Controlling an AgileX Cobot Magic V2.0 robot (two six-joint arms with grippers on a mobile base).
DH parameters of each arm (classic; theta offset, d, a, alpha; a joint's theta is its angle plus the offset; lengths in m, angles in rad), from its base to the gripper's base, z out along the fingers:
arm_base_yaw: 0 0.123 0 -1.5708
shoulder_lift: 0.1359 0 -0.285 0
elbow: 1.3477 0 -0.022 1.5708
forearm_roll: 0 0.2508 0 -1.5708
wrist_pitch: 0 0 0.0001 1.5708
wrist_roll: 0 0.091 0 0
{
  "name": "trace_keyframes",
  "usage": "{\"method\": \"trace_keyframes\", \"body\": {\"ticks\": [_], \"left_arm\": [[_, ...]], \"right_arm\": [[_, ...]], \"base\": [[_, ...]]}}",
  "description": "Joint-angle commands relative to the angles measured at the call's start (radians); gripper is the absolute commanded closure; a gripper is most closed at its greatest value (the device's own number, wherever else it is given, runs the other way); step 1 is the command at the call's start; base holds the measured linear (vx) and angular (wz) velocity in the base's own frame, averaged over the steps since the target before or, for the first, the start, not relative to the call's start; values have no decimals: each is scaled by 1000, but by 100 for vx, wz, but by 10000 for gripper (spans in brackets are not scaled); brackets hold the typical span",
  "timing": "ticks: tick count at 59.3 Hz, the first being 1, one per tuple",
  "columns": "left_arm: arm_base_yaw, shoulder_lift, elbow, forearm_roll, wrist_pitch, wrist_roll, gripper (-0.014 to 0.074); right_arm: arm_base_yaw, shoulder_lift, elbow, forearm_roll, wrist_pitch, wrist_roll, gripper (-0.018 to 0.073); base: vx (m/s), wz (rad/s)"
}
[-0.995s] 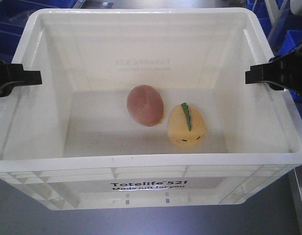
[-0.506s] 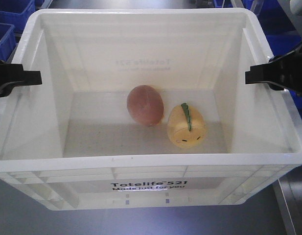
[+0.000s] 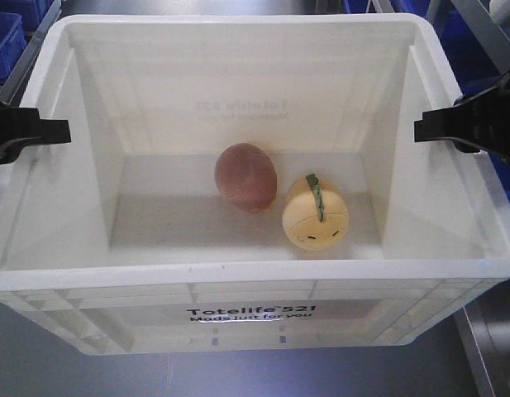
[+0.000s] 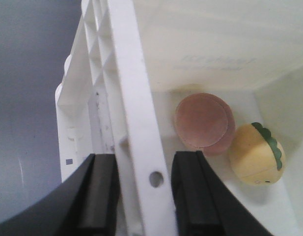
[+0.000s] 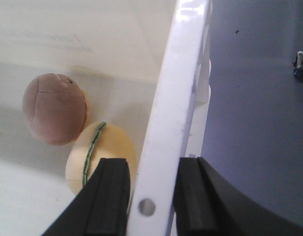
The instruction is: Place moving items into box and shelve
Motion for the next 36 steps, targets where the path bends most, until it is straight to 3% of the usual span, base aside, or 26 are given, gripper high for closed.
{"method": "trace_keyframes", "body": {"ticks": [1,36], "left_arm": [[-10,-28,-45,-82,-123,10,600],[-10,-28,-45,-82,-122,10,600]], "right_arm": [[1,-29,-44,77,-113,-16,564],[1,-29,-44,77,-112,-16,564]], "base": [[40,1],[41,-2]]}}
